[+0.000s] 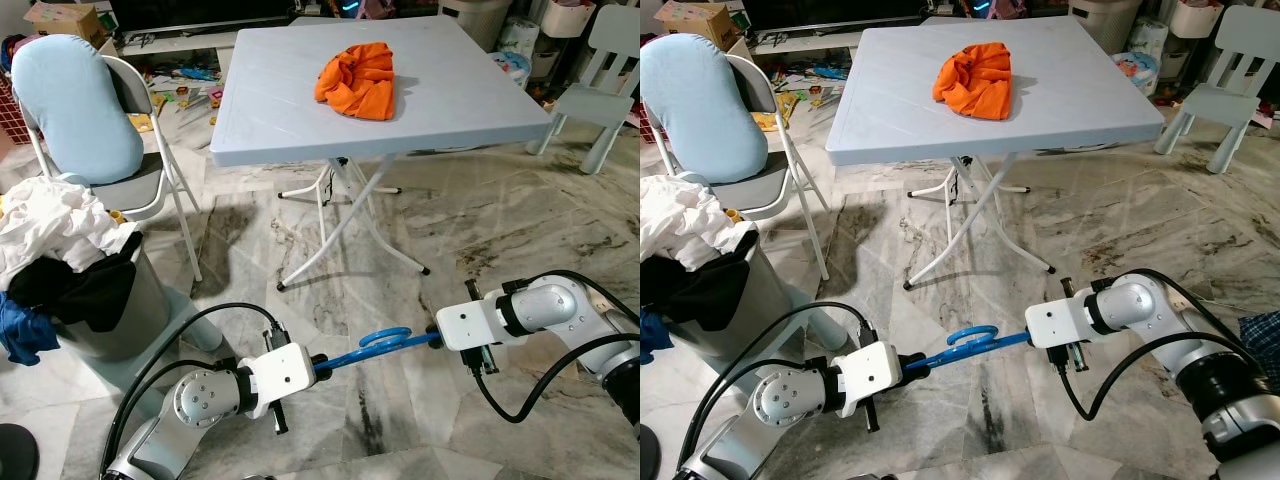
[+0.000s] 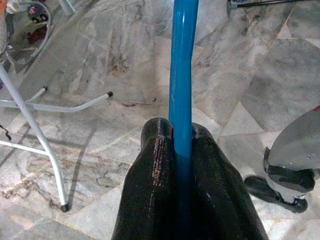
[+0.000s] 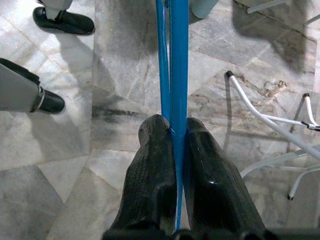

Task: Hang hanger

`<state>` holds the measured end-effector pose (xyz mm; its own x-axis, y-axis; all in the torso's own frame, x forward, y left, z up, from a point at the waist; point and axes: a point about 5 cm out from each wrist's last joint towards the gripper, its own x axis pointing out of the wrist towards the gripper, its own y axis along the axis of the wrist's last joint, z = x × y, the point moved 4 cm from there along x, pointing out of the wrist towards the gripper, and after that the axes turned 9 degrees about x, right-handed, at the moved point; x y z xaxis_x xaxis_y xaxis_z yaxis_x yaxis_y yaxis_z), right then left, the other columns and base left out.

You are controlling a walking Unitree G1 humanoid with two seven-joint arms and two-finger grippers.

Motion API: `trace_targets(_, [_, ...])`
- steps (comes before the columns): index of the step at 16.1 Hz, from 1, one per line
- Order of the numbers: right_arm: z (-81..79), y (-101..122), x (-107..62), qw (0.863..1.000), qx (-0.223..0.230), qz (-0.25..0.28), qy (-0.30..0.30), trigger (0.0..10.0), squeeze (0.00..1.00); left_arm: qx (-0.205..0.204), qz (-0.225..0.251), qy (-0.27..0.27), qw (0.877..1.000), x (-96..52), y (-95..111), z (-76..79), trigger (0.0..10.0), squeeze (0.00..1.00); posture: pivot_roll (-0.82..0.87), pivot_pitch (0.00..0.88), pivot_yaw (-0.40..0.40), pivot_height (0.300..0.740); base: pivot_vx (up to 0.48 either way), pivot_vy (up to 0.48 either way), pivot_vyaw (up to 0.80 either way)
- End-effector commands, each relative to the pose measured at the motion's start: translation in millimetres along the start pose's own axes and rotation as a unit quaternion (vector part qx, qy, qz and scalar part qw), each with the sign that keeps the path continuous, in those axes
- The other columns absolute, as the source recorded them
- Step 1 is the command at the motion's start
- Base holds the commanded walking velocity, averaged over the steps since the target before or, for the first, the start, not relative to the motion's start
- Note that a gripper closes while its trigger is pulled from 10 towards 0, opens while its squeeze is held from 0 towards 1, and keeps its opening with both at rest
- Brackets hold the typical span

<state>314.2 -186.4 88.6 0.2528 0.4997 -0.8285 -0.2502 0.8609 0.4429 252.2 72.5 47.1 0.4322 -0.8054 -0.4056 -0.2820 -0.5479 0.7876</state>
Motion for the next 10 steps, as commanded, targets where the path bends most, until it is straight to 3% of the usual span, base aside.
trace_targets(1, [1.1, 7.3, -0.9, 1.0, -0.007, 0.015, 0.004, 0.0, 0.0, 0.009, 0.0, 0.004, 1.0, 0.5, 0.5, -2.4, 10.0, 0.0, -0.09, 0.07, 0.017, 0.74, 0.0, 0.0, 0.0])
trace_targets(2, [1.3, 6.7, -0.9, 1.0, -0.006, 0.014, 0.003, 0.0, 0.0, 0.009, -0.001, 0.01, 1.0, 0.6, -0.3, -3.5, 10.0, 0.0, -0.09, 0.07, 0.014, 0.74, 0.0, 0.0, 0.0])
trace_targets(3, [1.5, 5.9, -0.4, 1.0, -0.005, 0.013, 0.003, 0.0, 0.0, -0.009, -0.003, 0.034, 0.999, 0.7, -2.3, -9.0, 10.0, 1.0, -0.09, 0.069, 0.014, 0.74, 0.0, 0.0, 0.0])
trace_targets(8, [4.0, -7.3, 4.2, 0.999, 0.005, -0.026, -0.018, 0.0, 0.0, 0.008, 0.004, 0.082, 0.997, 0.5, 1.7, -24.3, 10.0, 1.0, -0.09, 0.069, 0.011, 0.74, 0.0, 0.0, 0.0])
trace_targets(10, [9.3, -16.1, 7.2, 0.998, 0.024, -0.047, -0.046, 0.0, 0.0, 0.03, 0.025, 0.133, 0.99, -0.5, 14.2, -39.7, 10.0, 1.0, -0.09, 0.067, 0.01, 0.74, 0.0, 0.0, 0.0])
